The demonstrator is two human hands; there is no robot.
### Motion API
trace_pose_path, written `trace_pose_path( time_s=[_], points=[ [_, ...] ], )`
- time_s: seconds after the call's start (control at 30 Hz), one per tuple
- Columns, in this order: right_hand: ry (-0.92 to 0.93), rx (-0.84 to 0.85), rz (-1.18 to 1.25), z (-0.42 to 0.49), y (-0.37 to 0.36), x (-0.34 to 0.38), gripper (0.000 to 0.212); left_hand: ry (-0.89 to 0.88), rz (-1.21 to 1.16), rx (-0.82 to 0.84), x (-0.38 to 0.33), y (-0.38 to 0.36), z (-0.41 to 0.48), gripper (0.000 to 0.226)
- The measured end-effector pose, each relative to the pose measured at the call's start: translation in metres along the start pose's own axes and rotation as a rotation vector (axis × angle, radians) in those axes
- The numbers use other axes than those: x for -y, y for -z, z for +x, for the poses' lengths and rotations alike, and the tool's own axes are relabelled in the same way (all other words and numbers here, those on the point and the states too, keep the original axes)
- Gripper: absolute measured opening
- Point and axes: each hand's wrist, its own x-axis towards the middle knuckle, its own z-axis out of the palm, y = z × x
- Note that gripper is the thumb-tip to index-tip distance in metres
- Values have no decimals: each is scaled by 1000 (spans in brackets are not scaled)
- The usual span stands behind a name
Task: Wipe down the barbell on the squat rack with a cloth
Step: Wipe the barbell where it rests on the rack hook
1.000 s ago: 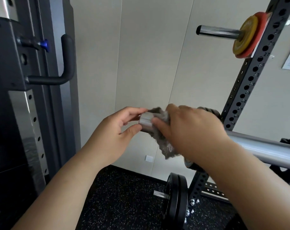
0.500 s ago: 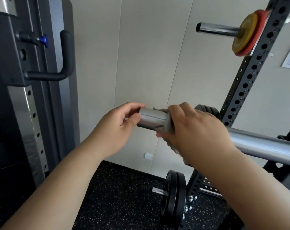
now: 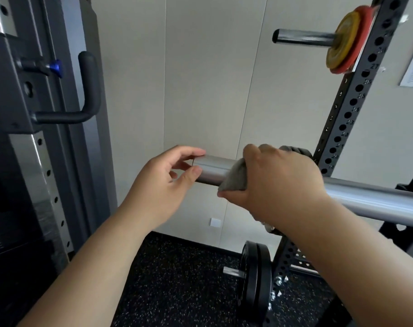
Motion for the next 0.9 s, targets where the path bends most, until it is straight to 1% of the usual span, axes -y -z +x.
trace_pose_path(
  time_s=[0.07, 0.13, 0.17, 0.23, 0.27, 0.3, 0.37, 0.43, 0.5, 0.53, 0.6, 0.63, 0.73, 0.8, 0.9],
  points=[
    [32, -31, -8, 12, -9, 22, 58, 12, -15, -5, -1, -3, 2, 28],
    [125, -53, -53, 22, -22, 40, 46, 43, -42, -7, -4, -5, 5, 23],
    [133, -64, -45, 24, -29, 44, 38, 52, -50, -10, -5, -6, 6, 20],
    [141, -137, -6, 20, -23, 41, 25, 34, -27, -31, -6, -5, 6, 16],
    [122, -112, 16, 15, -18, 34, 26, 13, -2, -42, -5, -4, 4, 16],
    [86, -56, 2, 8, -12, 24, 31, -11, 30, -40, -4, -2, 0, 20],
    [62, 20, -44, -9, -1, 0, 46, -46, 80, 11, -1, 0, -11, 28],
    [54, 51, -73, -11, 3, -6, 55, -22, 89, 51, -1, -2, -14, 33],
    [60, 116, -25, 7, 2, 9, 50, -10, 62, 46, 1, -4, -8, 34],
    [94, 108, 15, 17, -3, 18, 47, -6, 56, 49, 1, -4, -6, 33],
    [172, 78, 77, 28, -12, 36, 50, 2, 53, 57, -2, -5, -2, 30],
    [178, 64, 73, 29, -15, 37, 54, 8, 46, 56, -1, -7, -1, 28],
    [141, 35, -9, 12, -12, 11, 56, 37, 49, 33, -1, -9, -1, 26],
    [51, 25, -85, -8, -4, -18, 55, 24, 73, 29, -2, -8, -4, 30],
    [-1, 106, -30, -29, 8, -41, 53, -51, 85, 26, -6, -10, -11, 34]
  ],
)
